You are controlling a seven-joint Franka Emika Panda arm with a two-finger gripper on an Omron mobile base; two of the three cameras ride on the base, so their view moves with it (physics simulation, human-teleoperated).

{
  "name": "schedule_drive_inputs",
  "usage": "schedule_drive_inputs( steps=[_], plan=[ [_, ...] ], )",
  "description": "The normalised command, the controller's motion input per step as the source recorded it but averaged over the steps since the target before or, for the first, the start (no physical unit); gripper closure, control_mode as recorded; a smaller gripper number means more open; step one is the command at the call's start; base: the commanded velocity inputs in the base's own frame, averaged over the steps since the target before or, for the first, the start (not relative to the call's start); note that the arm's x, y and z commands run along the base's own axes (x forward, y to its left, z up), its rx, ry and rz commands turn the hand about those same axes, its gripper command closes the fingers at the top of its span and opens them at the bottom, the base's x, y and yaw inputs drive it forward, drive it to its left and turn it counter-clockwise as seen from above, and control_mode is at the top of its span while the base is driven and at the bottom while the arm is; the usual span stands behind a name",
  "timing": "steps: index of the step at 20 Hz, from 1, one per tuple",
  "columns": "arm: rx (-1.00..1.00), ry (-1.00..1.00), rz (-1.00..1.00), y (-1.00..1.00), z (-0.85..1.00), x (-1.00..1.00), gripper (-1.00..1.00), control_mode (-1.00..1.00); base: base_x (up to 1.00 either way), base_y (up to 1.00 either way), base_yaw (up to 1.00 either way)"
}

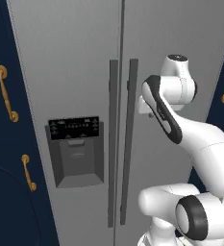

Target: Grab a lemon wedge from the fridge and one ice cube from the ice bowl, and put them in the glass of lemonade.

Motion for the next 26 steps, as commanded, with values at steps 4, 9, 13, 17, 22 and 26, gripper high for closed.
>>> schedule_drive_inputs(
  steps=[4, 9, 13, 17, 22, 26],
  plan=[
    [0.0, 0.0, 0.0, -0.03, -0.09, -0.39, -1.0, -1.0, 0.0, 0.0, 0.0],
    [0.0, 0.0, 0.0, 0.0, -0.29, -0.61, -1.0, -1.0, 0.0, 0.0, 0.0],
    [0.0, 0.0, 0.06, 0.0, -0.23, -0.58, -1.0, 1.0, -0.11, 0.0, 0.08],
    [0.0, 0.0, 0.0, 0.0, 0.0, 0.0, -1.0, 1.0, -0.2, 0.0, 0.52],
    [0.0, 0.0, 0.0, 0.0, 0.0, 0.0, -1.0, 1.0, -0.03, 0.0, 0.72],
    [0.0, 0.0, 0.0, 0.0, 0.0, 0.0, -1.0, 1.0, 0.03, 0.11, 0.8]
  ],
)
